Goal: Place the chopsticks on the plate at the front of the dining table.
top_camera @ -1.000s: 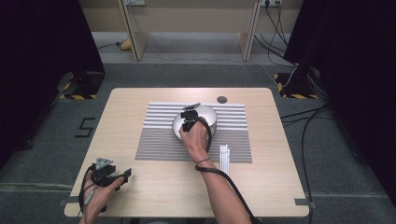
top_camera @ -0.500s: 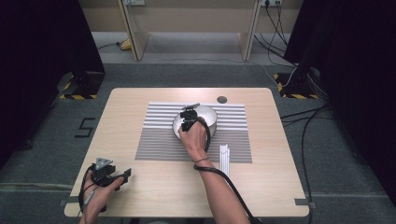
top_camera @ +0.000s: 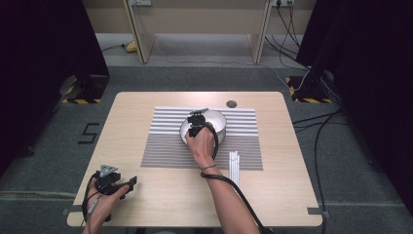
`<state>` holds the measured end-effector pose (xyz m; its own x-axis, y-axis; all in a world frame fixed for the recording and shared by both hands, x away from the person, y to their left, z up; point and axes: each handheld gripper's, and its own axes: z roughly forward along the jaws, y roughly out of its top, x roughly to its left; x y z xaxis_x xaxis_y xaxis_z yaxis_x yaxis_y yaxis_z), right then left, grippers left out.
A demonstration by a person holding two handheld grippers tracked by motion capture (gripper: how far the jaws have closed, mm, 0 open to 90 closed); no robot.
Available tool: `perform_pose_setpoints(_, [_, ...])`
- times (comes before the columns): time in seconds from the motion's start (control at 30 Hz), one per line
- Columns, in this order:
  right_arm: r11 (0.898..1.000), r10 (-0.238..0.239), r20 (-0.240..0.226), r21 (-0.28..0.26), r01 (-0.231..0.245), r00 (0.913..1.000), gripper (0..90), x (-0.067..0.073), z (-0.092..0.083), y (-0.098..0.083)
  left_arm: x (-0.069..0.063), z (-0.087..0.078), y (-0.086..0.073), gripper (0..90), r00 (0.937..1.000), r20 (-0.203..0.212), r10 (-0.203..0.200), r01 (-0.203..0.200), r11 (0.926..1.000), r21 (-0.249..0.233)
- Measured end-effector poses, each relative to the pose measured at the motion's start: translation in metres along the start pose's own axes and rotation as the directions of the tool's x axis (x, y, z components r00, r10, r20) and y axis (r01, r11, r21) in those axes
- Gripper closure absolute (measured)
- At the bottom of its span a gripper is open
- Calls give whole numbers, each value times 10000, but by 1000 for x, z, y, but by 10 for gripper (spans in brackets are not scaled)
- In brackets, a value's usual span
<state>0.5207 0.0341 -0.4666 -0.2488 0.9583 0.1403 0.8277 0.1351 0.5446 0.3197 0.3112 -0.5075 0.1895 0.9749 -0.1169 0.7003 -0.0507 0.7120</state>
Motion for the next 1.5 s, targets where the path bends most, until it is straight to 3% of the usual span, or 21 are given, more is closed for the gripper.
perform_pose_setpoints(0.07, [10000,11,-115,-54,-11,9999,790,1,0,-1,0,0,0,308,10000,8,-15,15,10000,12])
perform_pose_setpoints(0.27, [10000,-37,-195,-41,36,9998,748,2,-1,-2,0,0,0,308,10000,18,-30,30,10000,19])
perform_pose_setpoints(0.57, [9999,-82,-206,74,84,9998,727,0,-5,-9,0,1,0,308,10000,13,-15,15,10000,48])
perform_pose_setpoints(0.87, [9988,-211,-475,426,231,9986,731,-3,-22,-20,-1,1,-1,308,10000,27,-43,43,10000,2])
perform_pose_setpoints(1.07, [9959,-415,-788,764,476,9960,771,-5,-46,-27,-1,0,0,308,10000,43,14,-14,10000,37])
perform_pose_setpoints(1.5, [9892,-373,-1071,1370,519,9935,794,-16,-59,-46,-3,1,-1,308,10000,50,-19,19,10000,18])
